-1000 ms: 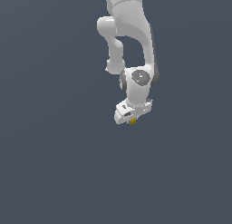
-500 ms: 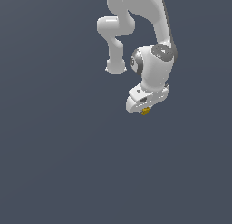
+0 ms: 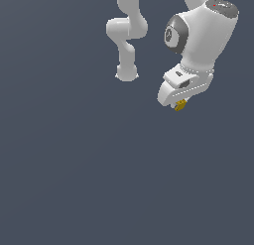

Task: Pick up the object and move it to a goal position.

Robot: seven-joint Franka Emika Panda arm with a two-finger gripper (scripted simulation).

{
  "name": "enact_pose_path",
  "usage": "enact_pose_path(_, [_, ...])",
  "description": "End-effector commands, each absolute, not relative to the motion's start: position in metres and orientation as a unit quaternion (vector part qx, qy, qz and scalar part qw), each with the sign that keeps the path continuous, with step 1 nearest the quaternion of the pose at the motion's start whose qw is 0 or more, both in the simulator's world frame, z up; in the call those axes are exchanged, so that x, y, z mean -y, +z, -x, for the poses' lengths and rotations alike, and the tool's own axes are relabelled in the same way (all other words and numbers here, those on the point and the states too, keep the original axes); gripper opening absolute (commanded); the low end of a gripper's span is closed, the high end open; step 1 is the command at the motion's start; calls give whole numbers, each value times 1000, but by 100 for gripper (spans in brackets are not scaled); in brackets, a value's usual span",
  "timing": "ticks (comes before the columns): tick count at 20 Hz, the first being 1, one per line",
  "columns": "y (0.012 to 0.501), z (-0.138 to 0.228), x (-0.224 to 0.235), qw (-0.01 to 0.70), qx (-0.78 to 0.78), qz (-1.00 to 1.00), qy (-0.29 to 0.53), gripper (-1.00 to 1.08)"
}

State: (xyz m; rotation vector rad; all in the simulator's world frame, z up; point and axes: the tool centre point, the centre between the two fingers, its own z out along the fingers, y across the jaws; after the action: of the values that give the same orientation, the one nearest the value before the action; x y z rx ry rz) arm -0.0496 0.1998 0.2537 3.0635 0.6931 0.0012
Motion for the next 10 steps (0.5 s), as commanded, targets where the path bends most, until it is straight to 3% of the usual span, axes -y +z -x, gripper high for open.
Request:
enact_pose_path(1, [276,49,-213,0,-220,-975,0,-100])
enact_pose_path(10, [327,46,-241,0,-220,-976,0,-100])
